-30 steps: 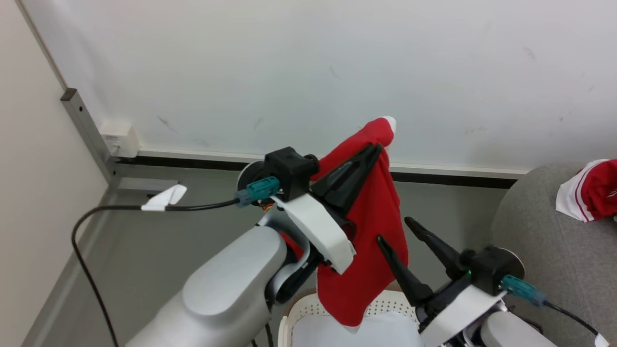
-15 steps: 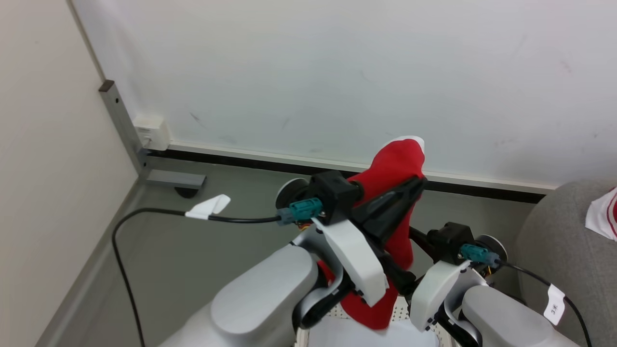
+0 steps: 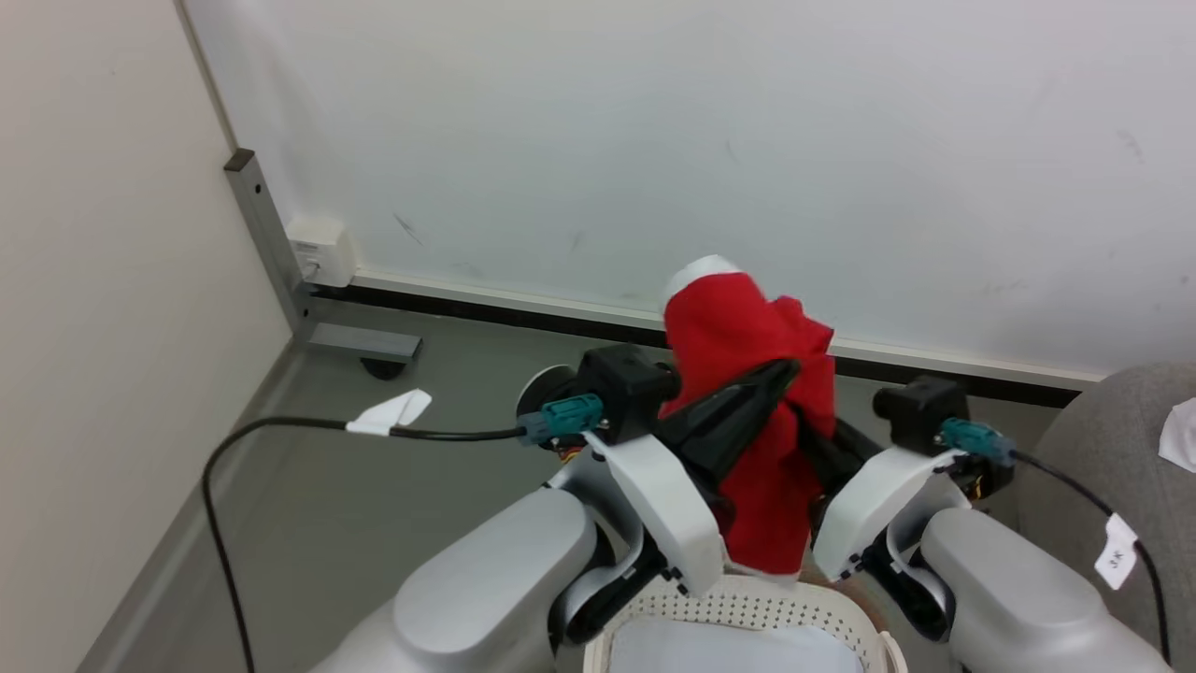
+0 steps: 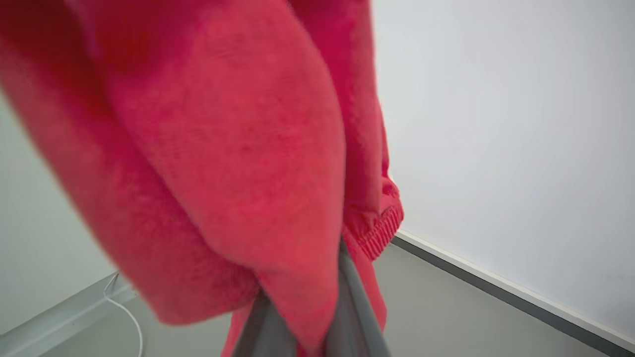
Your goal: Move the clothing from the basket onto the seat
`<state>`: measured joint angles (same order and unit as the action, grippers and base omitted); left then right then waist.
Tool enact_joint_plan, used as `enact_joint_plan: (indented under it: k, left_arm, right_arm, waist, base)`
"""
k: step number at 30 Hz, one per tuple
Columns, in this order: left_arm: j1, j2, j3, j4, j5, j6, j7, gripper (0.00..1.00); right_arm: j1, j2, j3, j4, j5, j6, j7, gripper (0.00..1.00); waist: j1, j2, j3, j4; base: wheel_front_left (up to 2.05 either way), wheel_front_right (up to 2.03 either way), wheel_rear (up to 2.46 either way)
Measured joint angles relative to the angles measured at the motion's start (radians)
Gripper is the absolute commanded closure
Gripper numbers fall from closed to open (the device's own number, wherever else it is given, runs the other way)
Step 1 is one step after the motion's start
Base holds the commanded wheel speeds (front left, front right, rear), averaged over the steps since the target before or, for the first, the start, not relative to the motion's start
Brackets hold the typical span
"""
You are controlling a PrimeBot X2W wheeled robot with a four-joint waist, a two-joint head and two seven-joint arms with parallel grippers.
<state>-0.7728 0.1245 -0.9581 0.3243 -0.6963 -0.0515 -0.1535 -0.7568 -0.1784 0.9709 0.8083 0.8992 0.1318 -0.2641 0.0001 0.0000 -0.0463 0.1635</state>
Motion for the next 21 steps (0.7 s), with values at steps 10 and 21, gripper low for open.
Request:
enact_joint_plan:
  k: [10, 21]
  left_arm:
    - [0.074, 0.038, -0.032, -0.012, -0.012, -0.017, -0.018, 0.0]
    - [0.116, 0.077, -0.027, -0.084, 0.003, 0.012, -0.066, 0.0]
  right_arm:
    - [0.138, -0.046, -0.316, -0.166, -0.056, 0.0, 0.0, 1.0]
    - [0.241, -0.108, -0.555, -0.354, -0.176, 0.0, 0.0, 1.0]
  waist:
    - [0.0, 0.0, 0.016, -0.079]
    - [0.0, 0.0, 0.052, -0.27]
  base:
    - [0.0, 0.0, 0.0]
    - [0.0, 0.0, 0.0]
